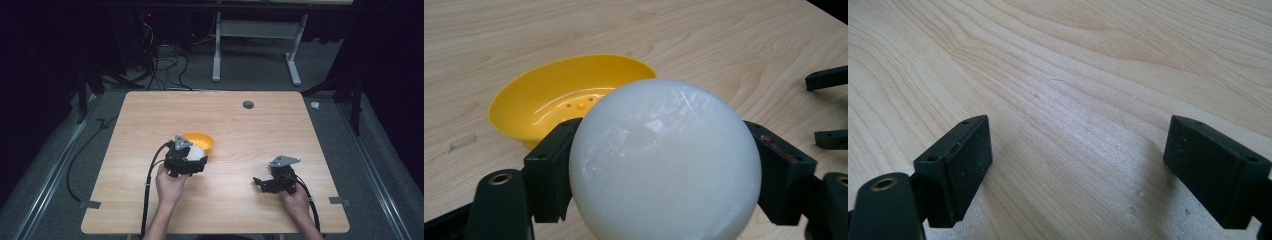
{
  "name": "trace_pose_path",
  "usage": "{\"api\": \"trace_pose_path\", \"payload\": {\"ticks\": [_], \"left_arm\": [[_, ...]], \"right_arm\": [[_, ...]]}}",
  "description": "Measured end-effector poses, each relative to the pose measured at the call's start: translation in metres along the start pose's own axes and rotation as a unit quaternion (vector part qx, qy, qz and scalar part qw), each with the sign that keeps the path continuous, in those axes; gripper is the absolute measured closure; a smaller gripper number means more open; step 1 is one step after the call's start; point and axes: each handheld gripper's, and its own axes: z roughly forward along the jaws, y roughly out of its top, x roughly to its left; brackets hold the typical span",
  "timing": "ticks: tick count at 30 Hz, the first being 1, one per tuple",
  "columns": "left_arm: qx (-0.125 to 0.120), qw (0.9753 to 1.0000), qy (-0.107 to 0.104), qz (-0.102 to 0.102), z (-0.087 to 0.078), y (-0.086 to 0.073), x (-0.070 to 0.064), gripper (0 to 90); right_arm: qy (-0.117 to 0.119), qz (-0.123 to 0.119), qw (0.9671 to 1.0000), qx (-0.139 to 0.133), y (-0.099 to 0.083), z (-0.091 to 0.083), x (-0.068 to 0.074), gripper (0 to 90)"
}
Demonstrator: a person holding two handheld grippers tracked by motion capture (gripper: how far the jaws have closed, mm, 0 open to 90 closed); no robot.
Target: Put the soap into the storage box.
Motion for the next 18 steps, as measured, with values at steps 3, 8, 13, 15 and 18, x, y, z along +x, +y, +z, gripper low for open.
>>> {"api": "trace_pose_path", "payload": {"ticks": [3, 8, 13, 15, 18], "left_arm": [[-0.001, 1.0000, 0.003, -0.002, 0.003, 0.006, 0.002, 24.6], [-0.005, 0.9999, 0.007, -0.013, 0.006, 0.011, 0.006, 24.6], [0.000, 0.9998, 0.022, -0.003, 0.012, 0.019, 0.006, 24.6], [-0.004, 0.9998, 0.013, -0.013, 0.015, 0.019, 0.009, 24.6], [0.002, 0.9996, 0.023, -0.014, 0.019, 0.020, 0.012, 24.6]], "right_arm": [[0.000, 0.000, 1.0000, -0.001, 0.000, 0.000, 0.000, 12.8], [0.000, 0.001, 1.0000, -0.001, 0.000, 0.000, 0.000, 12.8], [0.000, 0.000, 1.0000, -0.001, 0.000, 0.000, 0.000, 12.8], [0.000, 0.000, 1.0000, -0.001, 0.000, 0.000, 0.000, 12.8], [0.000, 0.000, 1.0000, -0.001, 0.000, 0.000, 0.000, 12.8]]}}
